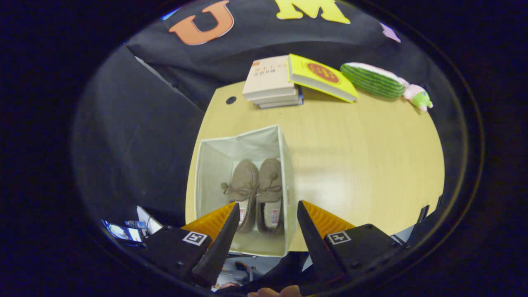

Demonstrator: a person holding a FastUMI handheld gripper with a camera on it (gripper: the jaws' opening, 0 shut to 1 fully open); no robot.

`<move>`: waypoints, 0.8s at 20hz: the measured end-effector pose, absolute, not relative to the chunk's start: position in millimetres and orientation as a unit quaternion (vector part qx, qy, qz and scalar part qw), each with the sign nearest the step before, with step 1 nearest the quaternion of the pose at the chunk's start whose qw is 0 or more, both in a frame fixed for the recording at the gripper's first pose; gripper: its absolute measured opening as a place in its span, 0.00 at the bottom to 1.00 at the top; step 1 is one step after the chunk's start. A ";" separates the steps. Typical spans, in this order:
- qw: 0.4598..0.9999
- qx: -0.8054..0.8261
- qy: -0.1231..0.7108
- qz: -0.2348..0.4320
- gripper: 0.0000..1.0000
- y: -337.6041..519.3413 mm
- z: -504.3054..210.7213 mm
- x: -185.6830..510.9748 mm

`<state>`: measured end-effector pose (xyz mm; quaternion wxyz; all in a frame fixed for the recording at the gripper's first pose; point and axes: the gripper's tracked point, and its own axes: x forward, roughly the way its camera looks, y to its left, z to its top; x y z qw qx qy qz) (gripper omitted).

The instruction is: Open the storage box then place both shoes into the box .Put the left shoe in first, then the right shoe, with the right side of both shoes facing outward in a uniform manner.

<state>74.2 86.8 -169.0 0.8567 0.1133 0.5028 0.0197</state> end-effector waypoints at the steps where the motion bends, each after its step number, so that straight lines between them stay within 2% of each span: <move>1: 0.870 0.110 0.481 0.010 0.92 74.9 -157.8 75.1; 9: 0.946 0.109 0.297 -0.067 0.93 -17.6 -65.5 67.9; 16: 0.985 0.078 0.136 -0.077 0.93 -68.1 8.0 32.0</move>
